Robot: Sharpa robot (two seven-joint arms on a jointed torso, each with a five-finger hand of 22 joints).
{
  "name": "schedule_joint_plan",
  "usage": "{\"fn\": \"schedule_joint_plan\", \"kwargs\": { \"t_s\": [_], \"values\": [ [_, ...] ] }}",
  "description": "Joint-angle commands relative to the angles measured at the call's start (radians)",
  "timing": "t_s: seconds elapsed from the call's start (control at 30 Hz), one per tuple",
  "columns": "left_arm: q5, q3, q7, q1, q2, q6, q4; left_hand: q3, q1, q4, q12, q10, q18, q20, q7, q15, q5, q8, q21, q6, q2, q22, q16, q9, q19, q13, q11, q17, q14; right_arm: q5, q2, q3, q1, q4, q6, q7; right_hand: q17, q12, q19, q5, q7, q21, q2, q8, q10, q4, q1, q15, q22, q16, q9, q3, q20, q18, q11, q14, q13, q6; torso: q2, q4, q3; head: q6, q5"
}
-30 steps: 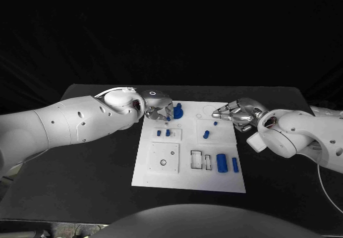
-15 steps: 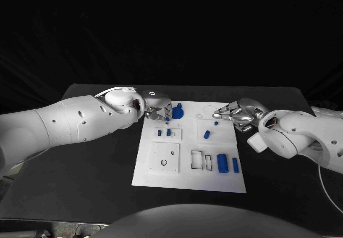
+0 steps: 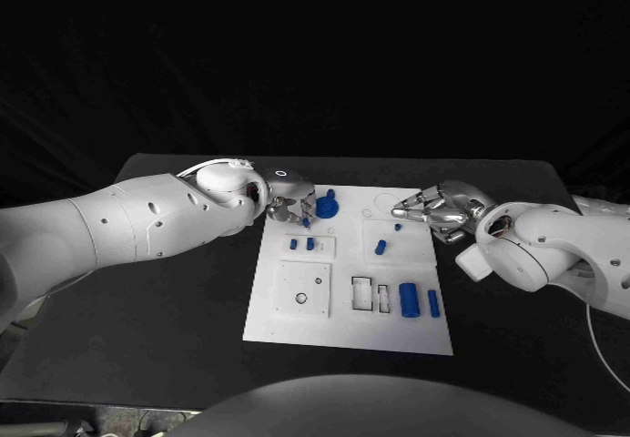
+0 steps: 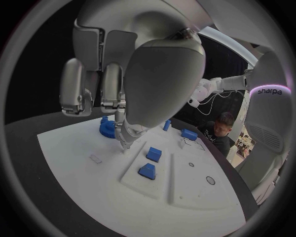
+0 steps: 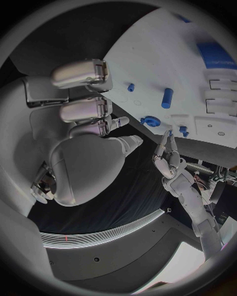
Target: Assemble the parts on the task board
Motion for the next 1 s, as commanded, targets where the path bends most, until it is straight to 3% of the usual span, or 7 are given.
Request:
{"fn": "schedule_joint_plan", "kwargs": {
  "t_s": [0.03, 1.0],
  "values": [
    [0.004, 0.000, -0.011, 0.001, 0.004, 0.034, -0.001, 0.005, -0.008, 0.003, -0.004, -0.005, -0.003, -0.007, 0.003, 0.006, 0.004, 0.002, -0.003, -0.006, 0.004, 0.256, 0.001, 0.001, 0.087, -0.001, 0.000, 0.258, 0.101, -0.003, 0.001, 0.000, -0.001, 0.001, 0.015, 0.001, 0.263, -0.004, 0.105, 0.003, -0.003, 0.004, 0.007, 0.004, 0.111, -0.003, 0.004, 0.005, 0.263, 0.004, 0.001, -0.005, 0.008, -0.014, 0.002, 0.104, 0.261, 0.005, 0.000, 0.0007, -0.0004, 0.000, 0.001],
    [0.004, -0.002, -0.004, -0.001, 0.028, 0.078, -0.022, 0.009, -0.007, 0.004, -0.005, -0.010, 0.000, -0.007, 0.003, 0.006, 0.004, -0.003, -0.013, -0.012, 0.005, 0.253, -0.003, 0.000, 0.078, -0.001, 0.000, 0.251, 0.098, -0.003, 0.003, 0.000, -0.001, 0.002, 0.022, -0.005, 0.263, -0.004, 0.105, 0.003, -0.003, 0.004, 0.008, 0.005, 0.111, -0.003, 0.005, 0.005, 0.263, 0.004, 0.001, -0.005, 0.008, -0.014, 0.002, 0.104, 0.261, 0.006, 0.000, -0.0007, 0.0001, 0.000, -0.002]
  ]
}}
